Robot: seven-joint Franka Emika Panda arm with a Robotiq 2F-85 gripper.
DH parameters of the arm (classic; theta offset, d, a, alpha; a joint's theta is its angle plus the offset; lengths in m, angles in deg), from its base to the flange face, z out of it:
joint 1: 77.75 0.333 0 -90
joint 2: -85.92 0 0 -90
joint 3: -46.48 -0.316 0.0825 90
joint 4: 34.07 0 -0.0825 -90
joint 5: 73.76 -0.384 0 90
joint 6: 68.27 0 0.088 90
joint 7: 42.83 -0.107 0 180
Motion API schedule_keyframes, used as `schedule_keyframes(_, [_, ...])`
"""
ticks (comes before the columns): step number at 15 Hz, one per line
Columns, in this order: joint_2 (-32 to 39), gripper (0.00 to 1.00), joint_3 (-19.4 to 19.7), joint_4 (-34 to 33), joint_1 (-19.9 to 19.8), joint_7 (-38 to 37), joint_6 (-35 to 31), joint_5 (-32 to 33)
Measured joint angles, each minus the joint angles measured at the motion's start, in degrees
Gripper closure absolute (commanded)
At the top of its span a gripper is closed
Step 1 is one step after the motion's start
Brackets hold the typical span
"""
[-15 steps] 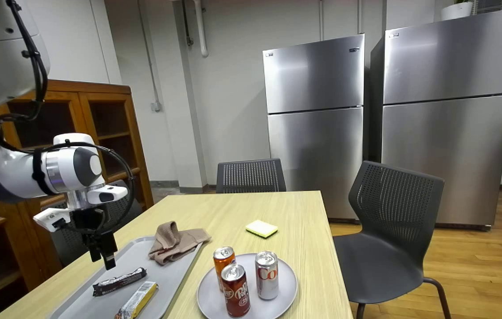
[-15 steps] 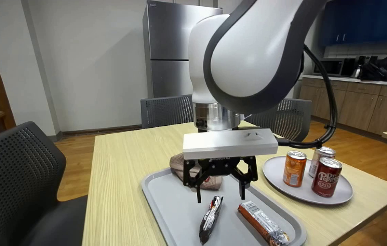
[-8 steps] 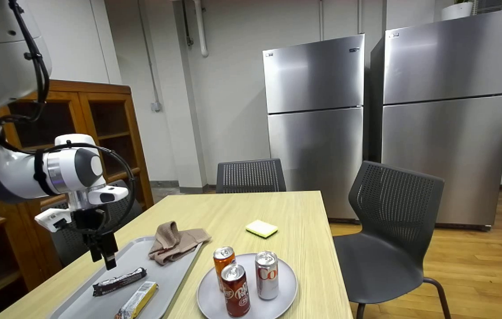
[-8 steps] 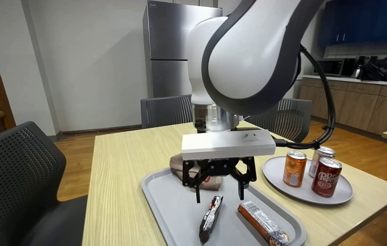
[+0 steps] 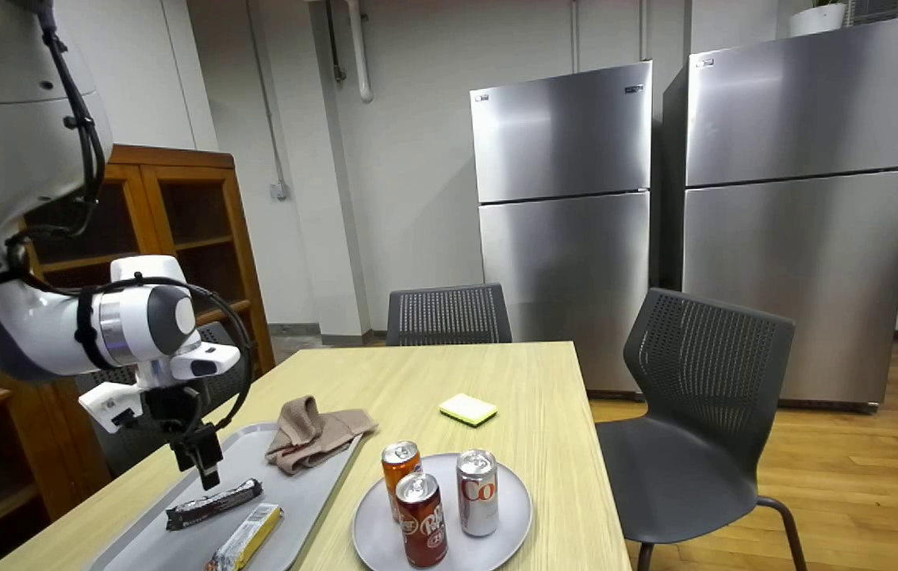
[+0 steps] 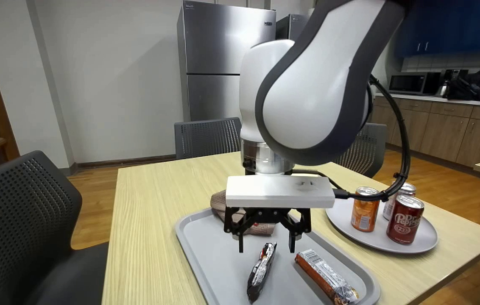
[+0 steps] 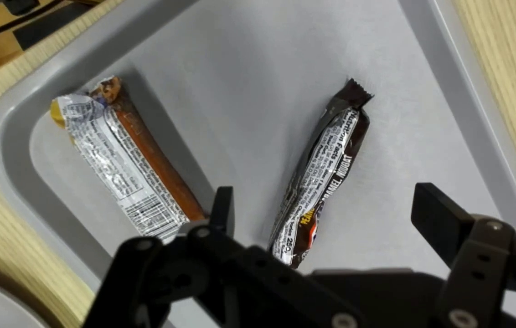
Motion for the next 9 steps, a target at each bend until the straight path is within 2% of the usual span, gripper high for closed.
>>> schedule_keyframes(4, [3.5, 0.0, 1.4, -0.2, 0.9, 0.1, -3.8, -0.6])
schedule_keyframes(9, [7.0, 0.0, 1.7, -1.5, 2.0, 0.2, -5.3, -2.8])
